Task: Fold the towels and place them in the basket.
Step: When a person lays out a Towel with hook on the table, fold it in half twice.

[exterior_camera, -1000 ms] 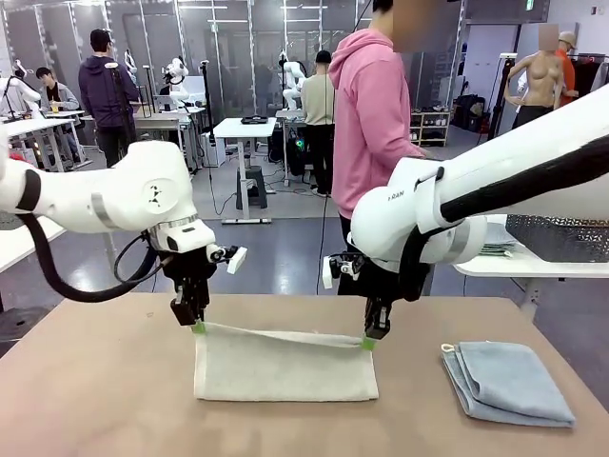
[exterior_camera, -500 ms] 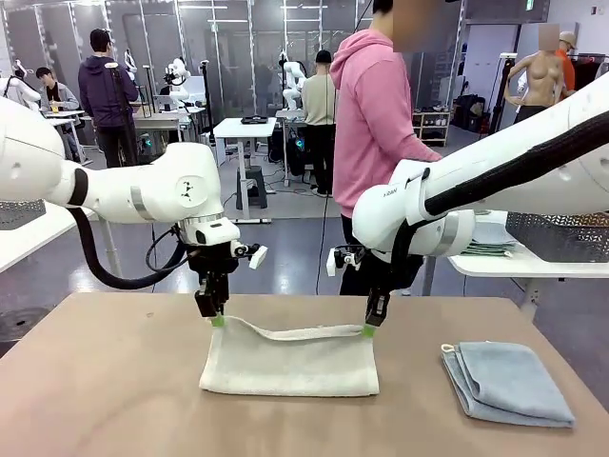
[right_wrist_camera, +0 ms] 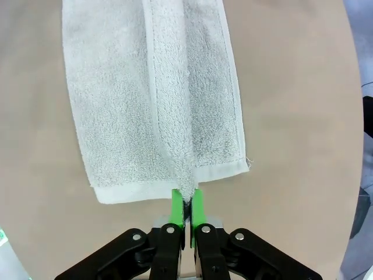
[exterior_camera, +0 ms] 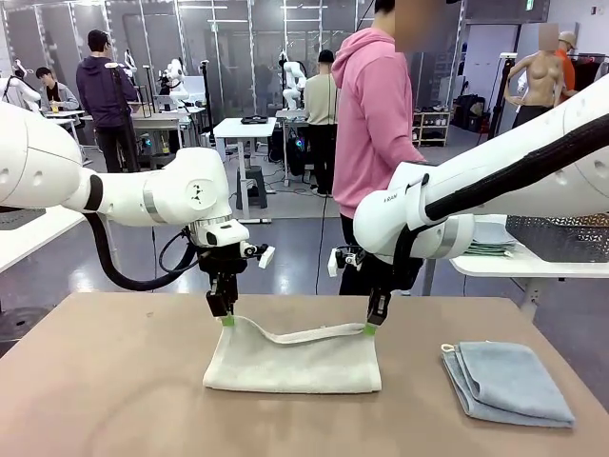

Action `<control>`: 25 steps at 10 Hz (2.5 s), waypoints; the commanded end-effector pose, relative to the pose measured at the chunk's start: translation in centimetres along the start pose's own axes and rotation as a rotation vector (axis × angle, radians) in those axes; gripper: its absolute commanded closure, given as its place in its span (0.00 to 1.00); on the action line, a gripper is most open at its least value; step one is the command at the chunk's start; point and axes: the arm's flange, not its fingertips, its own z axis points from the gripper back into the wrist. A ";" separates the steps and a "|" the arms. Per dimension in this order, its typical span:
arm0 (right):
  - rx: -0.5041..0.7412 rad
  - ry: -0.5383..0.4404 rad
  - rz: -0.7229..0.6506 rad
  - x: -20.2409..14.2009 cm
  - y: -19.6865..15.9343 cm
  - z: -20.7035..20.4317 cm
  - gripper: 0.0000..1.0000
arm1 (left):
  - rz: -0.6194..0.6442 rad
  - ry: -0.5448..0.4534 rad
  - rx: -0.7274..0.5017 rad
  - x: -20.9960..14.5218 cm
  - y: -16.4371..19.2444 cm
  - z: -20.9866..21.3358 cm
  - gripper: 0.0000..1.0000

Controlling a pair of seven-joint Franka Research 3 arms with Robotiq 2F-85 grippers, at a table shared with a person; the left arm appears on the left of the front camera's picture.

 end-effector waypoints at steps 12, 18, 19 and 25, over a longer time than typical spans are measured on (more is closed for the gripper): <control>-0.121 -0.030 0.070 0.2 -1.7 -4.3 0.57 | 0.022 0.075 0.117 -1.0 2.3 -3.4 0.50; -0.200 -0.037 0.052 0.2 0.8 -0.9 0.00 | 0.029 0.038 0.230 -1.2 -2.7 -0.3 0.15; -0.214 -0.017 0.007 0.4 2.1 0.3 0.00 | 0.077 0.010 0.228 -1.1 -4.5 0.5 0.06; -0.243 -0.077 -0.428 -0.4 6.0 5.7 0.00 | 0.490 -0.087 0.265 -2.4 -17.7 5.6 0.00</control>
